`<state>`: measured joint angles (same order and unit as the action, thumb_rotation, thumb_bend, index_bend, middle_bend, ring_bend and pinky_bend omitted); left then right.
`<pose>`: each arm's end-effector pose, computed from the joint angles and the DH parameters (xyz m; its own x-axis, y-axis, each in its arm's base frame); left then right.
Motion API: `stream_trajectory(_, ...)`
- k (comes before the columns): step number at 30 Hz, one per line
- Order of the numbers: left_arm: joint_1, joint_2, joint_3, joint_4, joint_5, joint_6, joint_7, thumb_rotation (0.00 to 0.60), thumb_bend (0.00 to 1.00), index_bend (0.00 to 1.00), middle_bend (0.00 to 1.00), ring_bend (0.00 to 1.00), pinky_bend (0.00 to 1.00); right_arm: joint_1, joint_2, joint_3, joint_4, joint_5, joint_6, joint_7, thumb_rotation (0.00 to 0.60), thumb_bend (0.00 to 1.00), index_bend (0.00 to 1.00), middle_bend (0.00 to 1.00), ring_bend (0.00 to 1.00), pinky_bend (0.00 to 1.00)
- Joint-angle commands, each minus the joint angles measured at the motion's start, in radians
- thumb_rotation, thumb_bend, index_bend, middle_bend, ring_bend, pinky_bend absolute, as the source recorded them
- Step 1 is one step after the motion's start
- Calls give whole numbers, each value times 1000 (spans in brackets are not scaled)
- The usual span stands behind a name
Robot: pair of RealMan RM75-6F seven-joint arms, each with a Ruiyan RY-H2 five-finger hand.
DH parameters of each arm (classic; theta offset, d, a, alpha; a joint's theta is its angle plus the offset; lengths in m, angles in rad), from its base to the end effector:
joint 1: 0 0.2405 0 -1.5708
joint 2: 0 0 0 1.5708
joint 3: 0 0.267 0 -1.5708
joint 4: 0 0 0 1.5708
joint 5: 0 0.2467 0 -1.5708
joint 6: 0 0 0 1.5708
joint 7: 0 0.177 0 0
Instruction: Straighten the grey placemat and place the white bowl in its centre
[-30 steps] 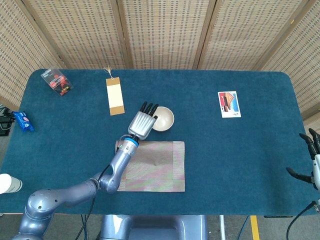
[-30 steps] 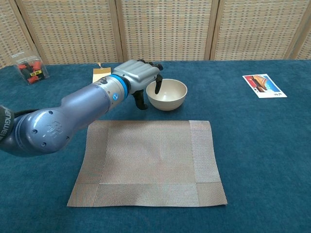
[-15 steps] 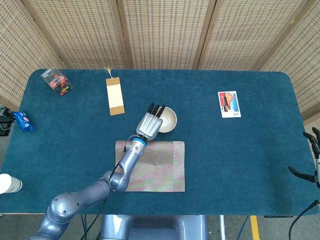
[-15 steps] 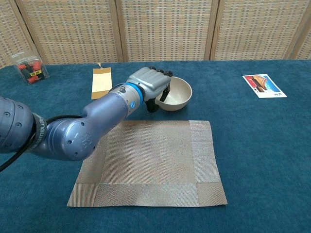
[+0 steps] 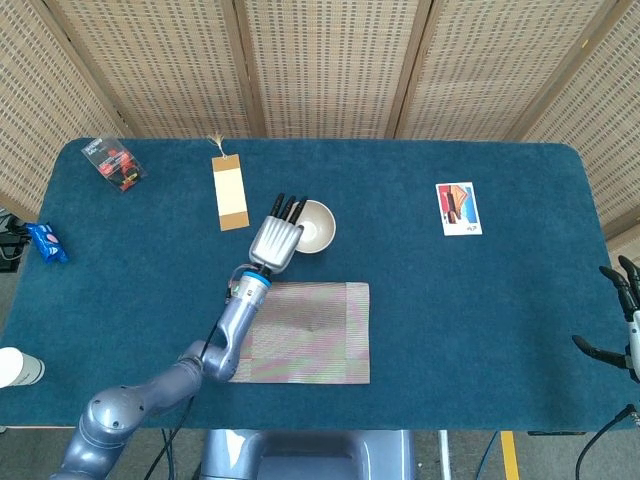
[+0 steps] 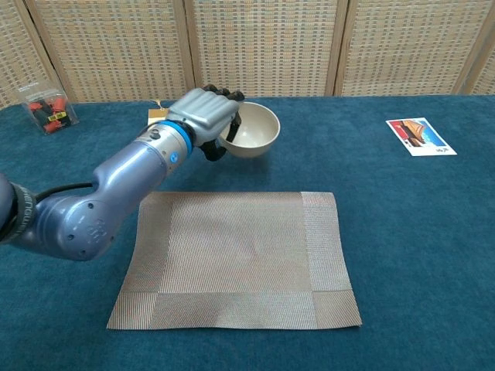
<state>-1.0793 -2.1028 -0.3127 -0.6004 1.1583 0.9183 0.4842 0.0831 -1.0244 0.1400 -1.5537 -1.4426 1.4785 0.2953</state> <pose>-0.0652 0.4816 -0.1511 0.6926 -0.0706 0.7178 0.6464 -0.3809 -0.6612 -0.3550 -0.2400 0.1920 0.2462 0.1047 0.9635 -0.9692 0.0289 0.2445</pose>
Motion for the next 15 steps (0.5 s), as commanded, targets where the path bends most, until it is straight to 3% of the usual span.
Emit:
stream_trajectory(1, 66, 78, 25, -72, 20, 48, -9, 600, 633, 787, 0, 0, 0, -2, -1, -3, -4, -6, 7, -9, 600, 45, 159, 0, 0, 0)
stream_trajectory(7, 172, 218, 48, -198, 21, 101, -28, 600, 633, 788, 0, 0, 0, -3, -8, -9, -12, -18, 14, -37, 600, 46, 159, 0, 0, 0)
stream_trajectory(15, 297, 354, 99, -284, 11, 106, -80, 600, 632, 786, 0, 0, 0, -2, -19, -17, -22, -32, 19, -75, 600, 45, 159, 0, 0, 0)
